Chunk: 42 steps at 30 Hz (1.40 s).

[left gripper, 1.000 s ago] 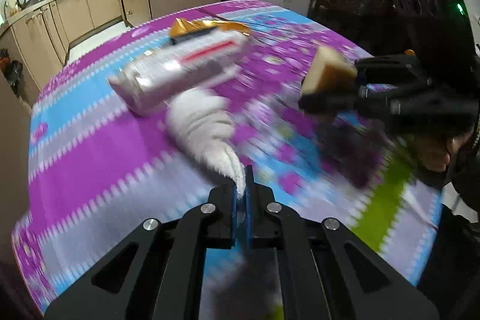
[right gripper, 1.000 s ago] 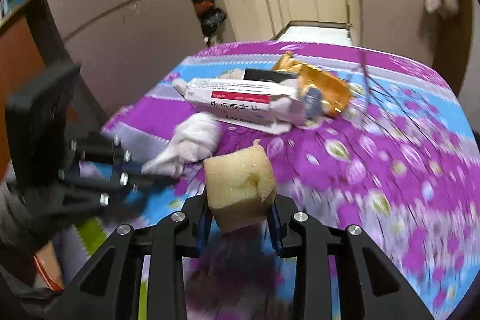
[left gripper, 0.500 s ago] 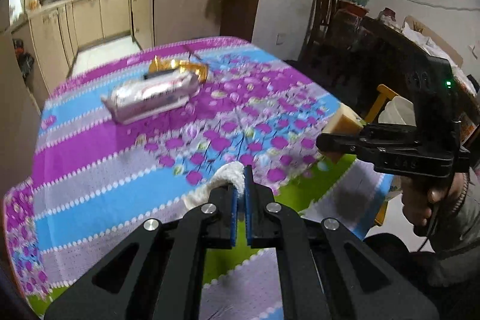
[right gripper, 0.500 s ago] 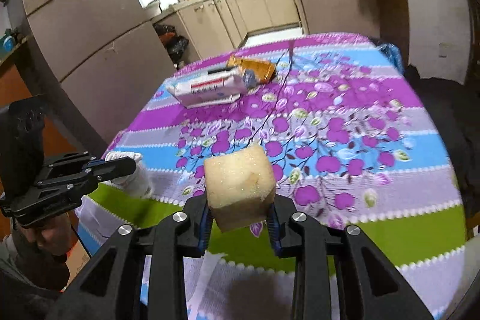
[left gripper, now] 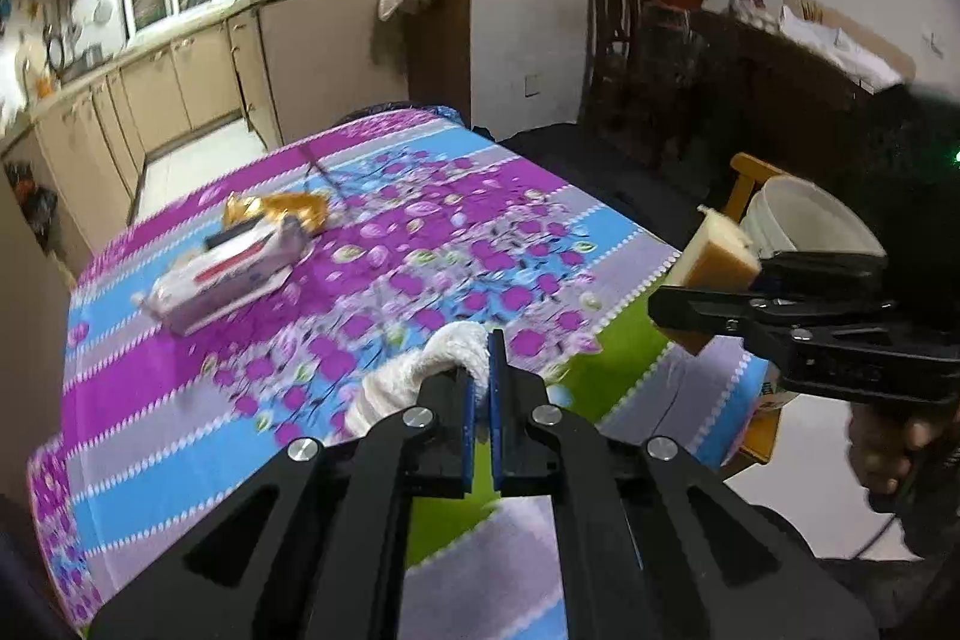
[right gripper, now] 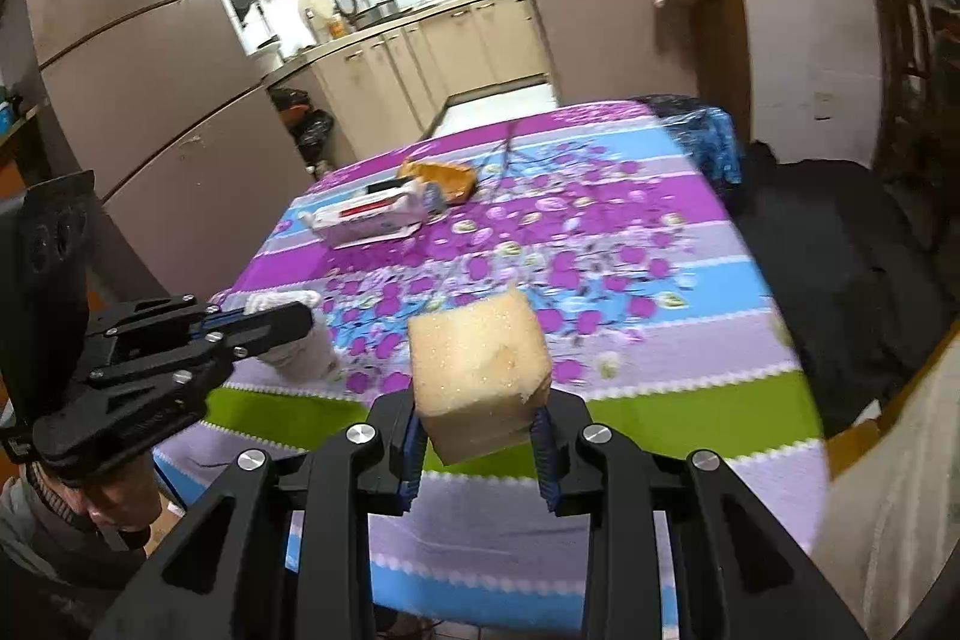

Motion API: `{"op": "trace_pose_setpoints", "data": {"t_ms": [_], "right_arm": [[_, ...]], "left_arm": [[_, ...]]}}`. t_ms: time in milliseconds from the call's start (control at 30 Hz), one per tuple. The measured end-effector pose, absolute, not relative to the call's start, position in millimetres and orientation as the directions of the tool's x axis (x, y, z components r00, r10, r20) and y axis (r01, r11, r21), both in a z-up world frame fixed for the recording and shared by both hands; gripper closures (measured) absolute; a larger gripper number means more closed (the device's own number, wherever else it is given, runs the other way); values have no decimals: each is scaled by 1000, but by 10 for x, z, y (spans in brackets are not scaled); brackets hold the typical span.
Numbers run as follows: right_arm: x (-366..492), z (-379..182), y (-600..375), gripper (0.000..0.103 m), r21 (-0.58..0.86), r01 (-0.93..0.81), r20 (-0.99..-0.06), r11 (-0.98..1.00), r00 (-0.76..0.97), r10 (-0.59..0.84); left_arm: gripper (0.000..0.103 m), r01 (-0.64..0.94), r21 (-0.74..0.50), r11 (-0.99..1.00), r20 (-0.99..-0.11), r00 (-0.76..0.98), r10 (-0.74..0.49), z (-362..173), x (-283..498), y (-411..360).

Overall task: Collect trash
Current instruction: 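Carry the cloth bundle and yellow sponge over the white bucket with both tools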

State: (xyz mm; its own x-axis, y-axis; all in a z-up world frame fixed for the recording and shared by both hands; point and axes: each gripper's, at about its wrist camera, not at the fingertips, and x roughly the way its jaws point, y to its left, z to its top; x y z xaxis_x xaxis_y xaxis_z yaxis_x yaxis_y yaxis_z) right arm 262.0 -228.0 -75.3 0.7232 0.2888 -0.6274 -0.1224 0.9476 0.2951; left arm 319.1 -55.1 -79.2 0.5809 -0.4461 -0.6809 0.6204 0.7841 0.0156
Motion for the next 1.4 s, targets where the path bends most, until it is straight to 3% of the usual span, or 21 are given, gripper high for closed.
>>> {"op": "trace_pose_setpoints", "data": {"t_ms": [633, 1067, 1400], "right_arm": [[1875, -291, -3251, 73, 145, 111, -631, 983, 776, 6], [1258, -83, -4157, 73, 11, 304, -645, 953, 730, -225], [970, -134, -4834, 73, -5, 423, -705, 906, 641, -303]], "left_arm": [[101, 672, 161, 723, -641, 628, -441, -530, 3009, -1822], [101, 741, 231, 631, -609, 616, -500, -346, 2747, -2660], [101, 808, 255, 532, -609, 561, -561, -274, 2502, -3348]]}}
